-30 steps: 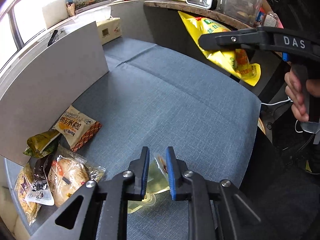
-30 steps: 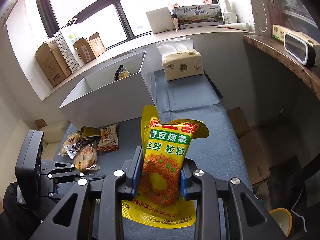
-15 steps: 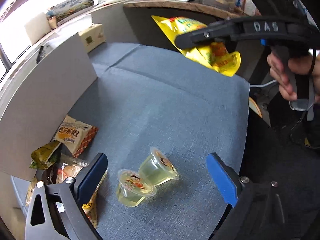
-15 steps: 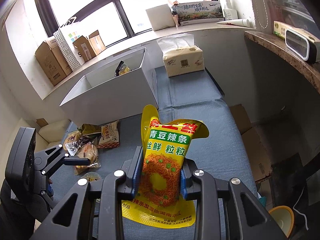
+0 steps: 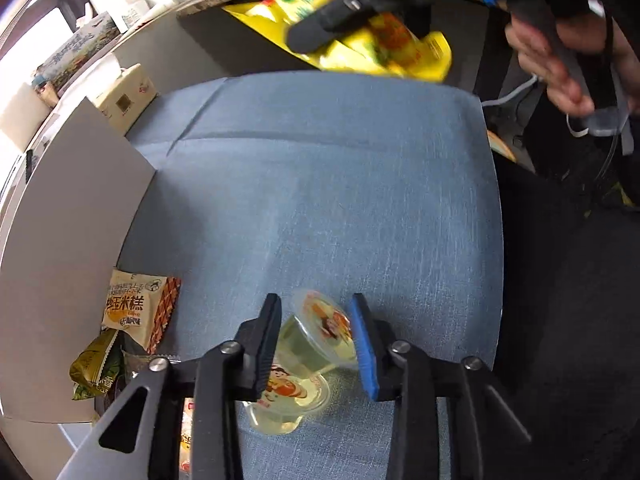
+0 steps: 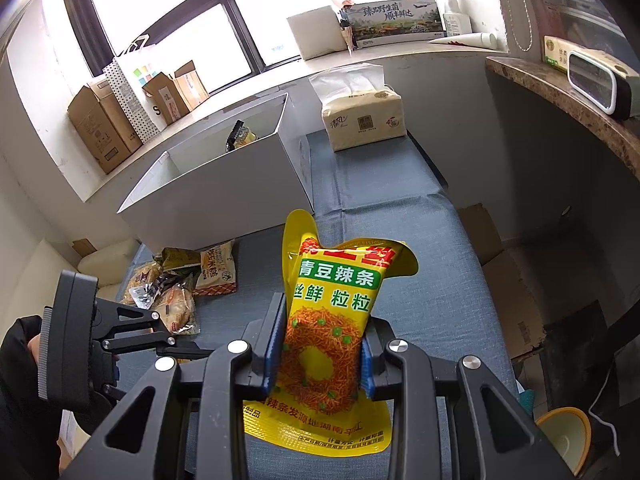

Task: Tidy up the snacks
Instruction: 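Grasp the clear jelly cups with the left gripper while right holds the yellow pouch, then lower the yellow pouch into the box with right while left drops the jelly cups in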

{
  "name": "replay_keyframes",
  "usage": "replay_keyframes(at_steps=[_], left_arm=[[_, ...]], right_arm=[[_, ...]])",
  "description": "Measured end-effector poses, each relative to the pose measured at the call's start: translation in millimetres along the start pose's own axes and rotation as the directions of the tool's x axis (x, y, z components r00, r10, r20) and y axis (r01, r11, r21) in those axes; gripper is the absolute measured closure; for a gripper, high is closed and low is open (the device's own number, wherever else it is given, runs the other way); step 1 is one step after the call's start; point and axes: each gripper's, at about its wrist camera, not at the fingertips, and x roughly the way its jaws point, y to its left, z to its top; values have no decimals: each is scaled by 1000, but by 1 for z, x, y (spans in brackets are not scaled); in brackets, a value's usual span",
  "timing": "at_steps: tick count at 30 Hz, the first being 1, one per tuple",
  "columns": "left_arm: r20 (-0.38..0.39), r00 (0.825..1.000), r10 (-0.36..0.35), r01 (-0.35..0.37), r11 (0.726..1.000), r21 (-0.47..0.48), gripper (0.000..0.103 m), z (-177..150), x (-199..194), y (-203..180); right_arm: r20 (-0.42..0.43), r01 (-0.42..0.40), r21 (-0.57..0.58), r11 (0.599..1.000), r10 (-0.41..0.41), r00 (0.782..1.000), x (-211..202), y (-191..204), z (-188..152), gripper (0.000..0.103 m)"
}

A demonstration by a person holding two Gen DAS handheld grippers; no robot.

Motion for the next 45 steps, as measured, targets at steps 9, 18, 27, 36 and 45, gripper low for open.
replay_keyframes(at_steps=[9,18,27,36,45], left_arm=[[39,999,-26,29,997,-69,85,-5,-12,12],[39,999,-29,29,1000,-1,26,-8,-23,-2],[-44,999,-32,33,999,40,51,0,4,-7],[-10,1000,-27,26,999,-25,53,-6,-9,0],[149,973,176,-110,924,-367,53,-12,-72,30]], right_arm=[[-4,-3,-2,1000,3,1000,1,2,0,69],[-17,-12,2,1000,12,1000,4,2,-1,69],[-20,-16,7,1000,16,1000,5,3,-1,69],[-15,-17,21,1000,18,1000,4,-1,-1,69],[3,-42,-11,999,42,999,2,8,4,69]])
